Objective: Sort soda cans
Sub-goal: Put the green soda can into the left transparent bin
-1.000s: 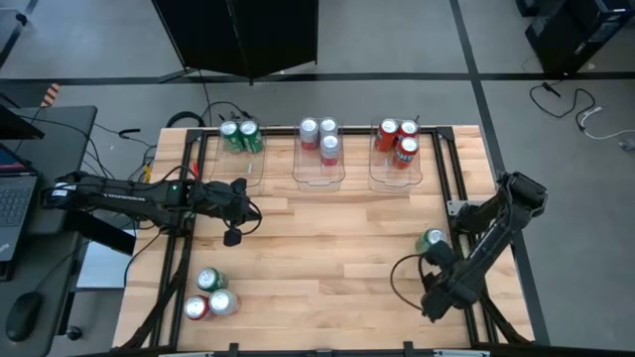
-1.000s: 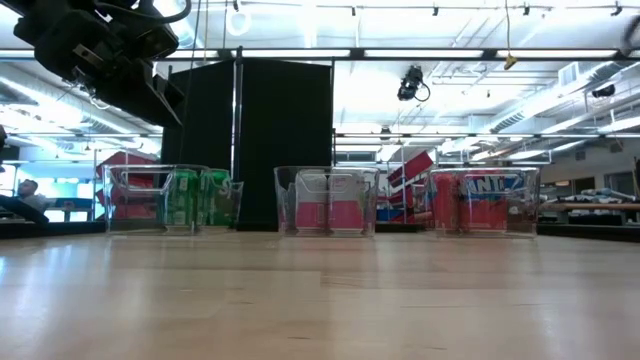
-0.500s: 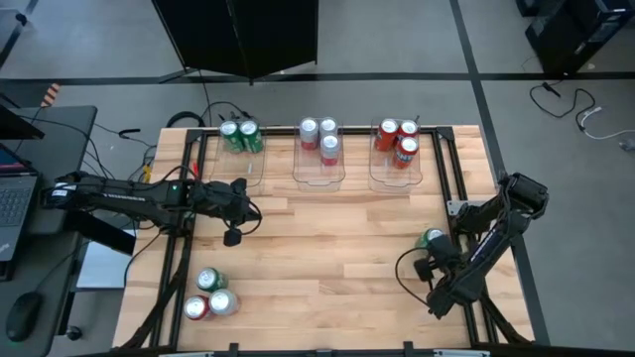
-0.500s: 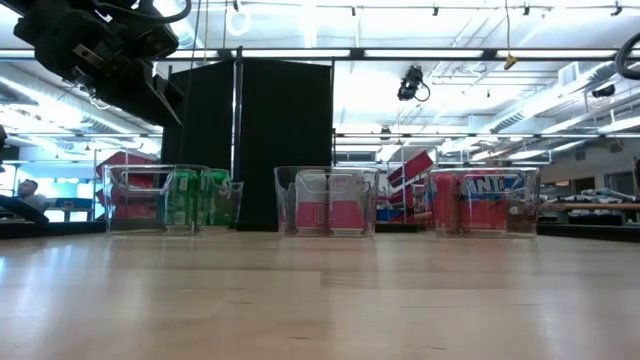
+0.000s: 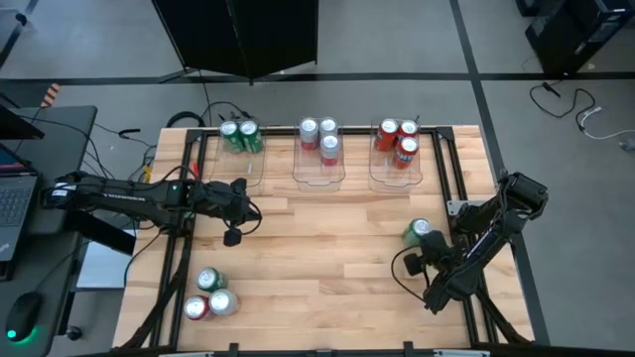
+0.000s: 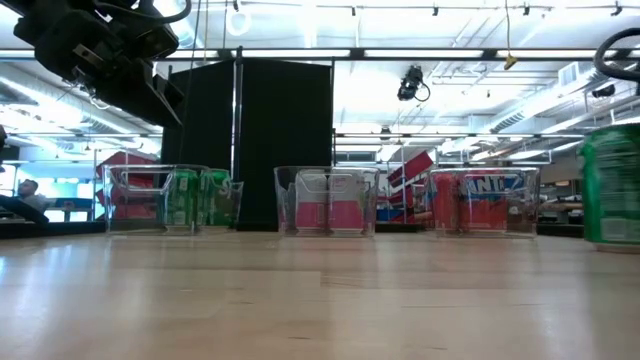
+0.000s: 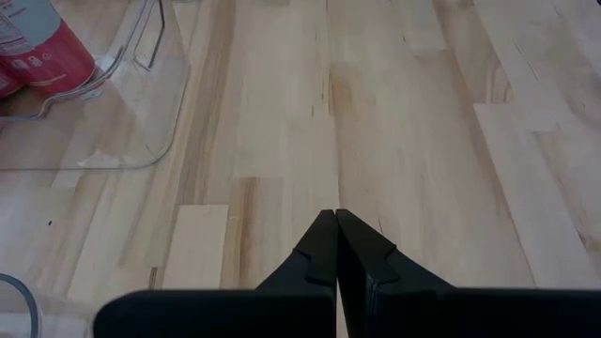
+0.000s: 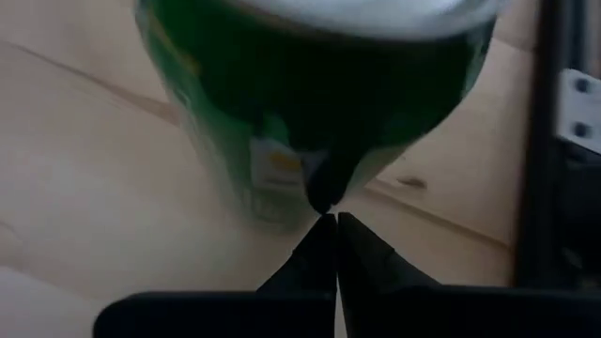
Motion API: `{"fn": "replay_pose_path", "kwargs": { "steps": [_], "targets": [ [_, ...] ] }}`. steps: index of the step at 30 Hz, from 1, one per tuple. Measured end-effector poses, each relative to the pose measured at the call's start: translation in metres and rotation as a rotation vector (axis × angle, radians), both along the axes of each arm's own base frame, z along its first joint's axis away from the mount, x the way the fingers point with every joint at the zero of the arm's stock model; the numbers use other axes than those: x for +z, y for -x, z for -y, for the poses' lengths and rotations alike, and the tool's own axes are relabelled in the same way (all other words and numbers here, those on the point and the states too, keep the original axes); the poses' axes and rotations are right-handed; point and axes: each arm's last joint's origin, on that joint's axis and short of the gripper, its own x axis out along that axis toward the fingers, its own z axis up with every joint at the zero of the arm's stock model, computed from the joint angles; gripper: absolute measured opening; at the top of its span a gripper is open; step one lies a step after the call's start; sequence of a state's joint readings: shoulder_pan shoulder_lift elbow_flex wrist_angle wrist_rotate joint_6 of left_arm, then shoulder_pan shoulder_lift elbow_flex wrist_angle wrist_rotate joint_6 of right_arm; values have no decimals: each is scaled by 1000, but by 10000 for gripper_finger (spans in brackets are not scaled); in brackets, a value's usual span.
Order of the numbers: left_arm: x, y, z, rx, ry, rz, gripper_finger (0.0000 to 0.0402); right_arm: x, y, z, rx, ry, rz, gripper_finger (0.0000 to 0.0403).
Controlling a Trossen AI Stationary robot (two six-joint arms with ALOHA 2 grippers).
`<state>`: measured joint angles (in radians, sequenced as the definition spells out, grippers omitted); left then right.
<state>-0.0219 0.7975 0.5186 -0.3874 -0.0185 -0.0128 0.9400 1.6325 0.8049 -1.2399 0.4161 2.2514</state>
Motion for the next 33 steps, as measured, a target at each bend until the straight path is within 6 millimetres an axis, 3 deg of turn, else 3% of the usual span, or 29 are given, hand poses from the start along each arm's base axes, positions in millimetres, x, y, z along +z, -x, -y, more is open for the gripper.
{"fn": "replay_pose_path", "kwargs": {
  "steps": [7, 14, 25, 33],
  "targets": [
    [0, 0, 0, 0, 0, 0, 1, -13, -7, 16, -9, 19, 14, 0],
    [0, 0, 0, 0, 1, 0, 1, -8, -5, 31, -74, 121, -57, 0],
    [0, 0, 0, 0, 1, 0, 1, -12, -27, 31, 126, 183, 139, 0],
    [0, 0, 0, 0, 1, 0, 1, -26, -47, 46, 188, 218, 220, 0]
  ]
}}
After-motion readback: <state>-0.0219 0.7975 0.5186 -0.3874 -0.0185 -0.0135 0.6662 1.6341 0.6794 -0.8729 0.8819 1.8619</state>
